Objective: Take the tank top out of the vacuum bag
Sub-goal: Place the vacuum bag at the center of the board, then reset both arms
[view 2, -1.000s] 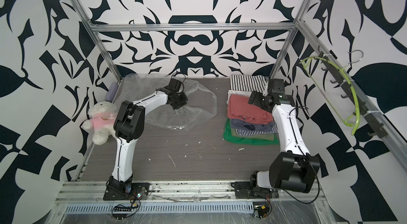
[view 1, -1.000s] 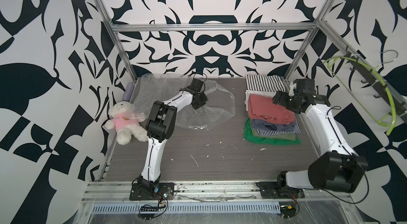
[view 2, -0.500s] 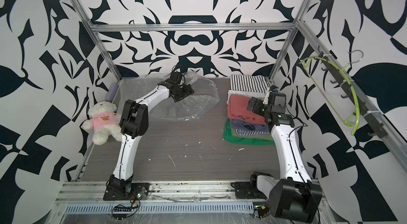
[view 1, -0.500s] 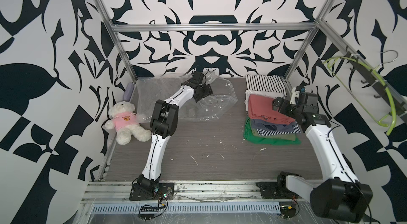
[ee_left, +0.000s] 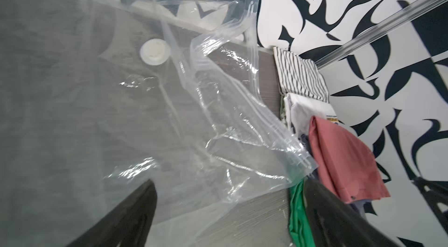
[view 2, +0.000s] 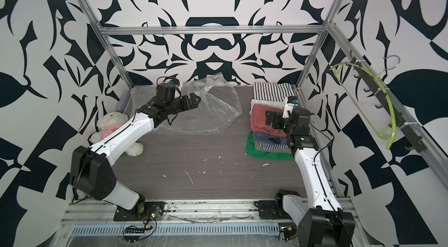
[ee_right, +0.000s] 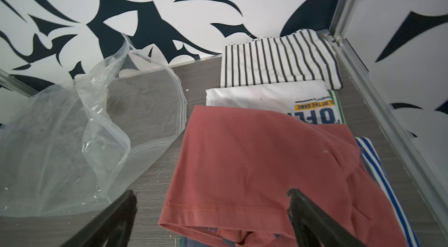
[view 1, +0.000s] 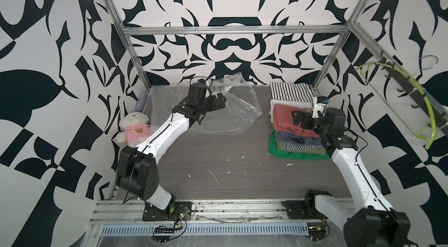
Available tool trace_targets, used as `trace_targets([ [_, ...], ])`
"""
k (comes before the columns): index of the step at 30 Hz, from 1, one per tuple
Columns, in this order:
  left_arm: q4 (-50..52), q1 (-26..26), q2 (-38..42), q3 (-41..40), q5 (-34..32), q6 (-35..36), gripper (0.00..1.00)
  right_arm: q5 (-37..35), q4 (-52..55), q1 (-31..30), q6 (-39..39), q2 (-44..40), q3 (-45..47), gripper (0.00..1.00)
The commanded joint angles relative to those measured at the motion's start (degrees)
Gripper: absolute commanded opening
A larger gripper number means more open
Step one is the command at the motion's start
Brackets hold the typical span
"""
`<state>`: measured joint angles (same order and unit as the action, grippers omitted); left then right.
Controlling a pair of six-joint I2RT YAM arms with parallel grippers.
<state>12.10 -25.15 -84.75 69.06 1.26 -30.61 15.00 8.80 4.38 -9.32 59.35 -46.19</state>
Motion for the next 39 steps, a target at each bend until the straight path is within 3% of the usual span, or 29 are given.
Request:
trace_targets([
  [1, -1.0, 0.7, 7.3, -7.5, -8.3, 5.1, 1.00, -2.3, -5.3, -3.6, 4.4, 0.6, 1.0, 1.00],
  [7, -5.6, 3.0, 21.8, -22.7, -16.6, 14.8, 1.00, -10.6, -20.1, -7.6, 5.5, 2.1, 10.1, 1.00],
  [12, -18.1, 10.3, 30.3, -38.5, -15.3, 23.3, 1.00, -17.0, -30.9, -9.3, 7.9, 6.9, 16.3, 1.00],
  [17, -25.9, 17.0, 33.1, -47.5, -15.3, 25.2, 1.00, -21.8, -50.7, -9.4, 9.1, 11.8, 26.6, 0.99],
  [18, -27.8, 17.5, 32.8, -48.4, -15.0, 25.7, 1.00, -22.4, -55.2, -9.4, 9.5, 13.3, 28.1, 1.00],
  [20, -33.3, 19.0, 30.6, -50.3, -15.3, 26.0, 1.00, -21.3, -52.6, -9.1, 9.4, 13.7, 28.0, 1.00],
  [24, -45.6, 23.2, 22.7, -52.7, -11.7, 25.6, 1.00, -19.5, -63.3, -8.5, 9.4, 18.4, 32.1, 1.00],
  [31, -58.4, 26.0, 6.4, -49.7, -6.7, 25.8, 1.00, -16.1, -80.0, -6.8, 8.6, 30.9, 34.6, 1.00],
  [37, -70.0, 26.0, -5.0, -49.6, -2.6, 27.3, 1.00, -9.6, -67.1, -3.8, 7.2, 29.0, 29.3, 1.00],
  [39, -59.4, 25.9, -3.0, -46.4, -3.0, 26.5, 1.00, -10.0, -58.6, -3.7, 6.9, 29.1, 25.0, 1.00],
])
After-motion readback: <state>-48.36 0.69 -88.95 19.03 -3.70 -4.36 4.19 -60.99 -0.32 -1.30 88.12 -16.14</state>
